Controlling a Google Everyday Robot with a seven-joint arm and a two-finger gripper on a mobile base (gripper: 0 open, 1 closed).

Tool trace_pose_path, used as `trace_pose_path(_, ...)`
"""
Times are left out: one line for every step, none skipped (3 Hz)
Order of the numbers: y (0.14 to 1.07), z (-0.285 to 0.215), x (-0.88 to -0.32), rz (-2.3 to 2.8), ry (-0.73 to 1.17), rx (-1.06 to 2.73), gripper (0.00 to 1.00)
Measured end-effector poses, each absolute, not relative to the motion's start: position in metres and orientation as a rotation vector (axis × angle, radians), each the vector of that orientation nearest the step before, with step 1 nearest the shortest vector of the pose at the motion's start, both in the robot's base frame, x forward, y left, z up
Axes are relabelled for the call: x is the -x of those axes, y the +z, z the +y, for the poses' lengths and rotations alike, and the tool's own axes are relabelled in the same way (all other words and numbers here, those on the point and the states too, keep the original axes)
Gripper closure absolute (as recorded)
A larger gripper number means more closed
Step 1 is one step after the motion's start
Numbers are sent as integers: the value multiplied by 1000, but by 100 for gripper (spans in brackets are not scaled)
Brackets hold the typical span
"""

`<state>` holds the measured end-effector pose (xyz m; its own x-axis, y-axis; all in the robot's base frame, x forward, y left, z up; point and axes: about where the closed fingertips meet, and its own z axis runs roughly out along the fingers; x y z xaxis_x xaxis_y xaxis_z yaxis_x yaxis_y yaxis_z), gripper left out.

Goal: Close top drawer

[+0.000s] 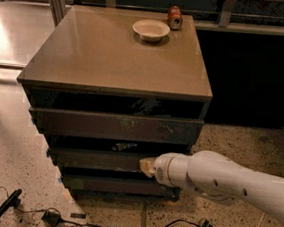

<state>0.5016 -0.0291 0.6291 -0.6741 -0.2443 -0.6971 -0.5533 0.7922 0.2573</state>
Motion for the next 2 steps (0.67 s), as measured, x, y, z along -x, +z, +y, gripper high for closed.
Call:
trace_pose_path(630,-41,-504,2312,586,560,100)
trace_pose_path(630,-41,-504,2312,586,560,100)
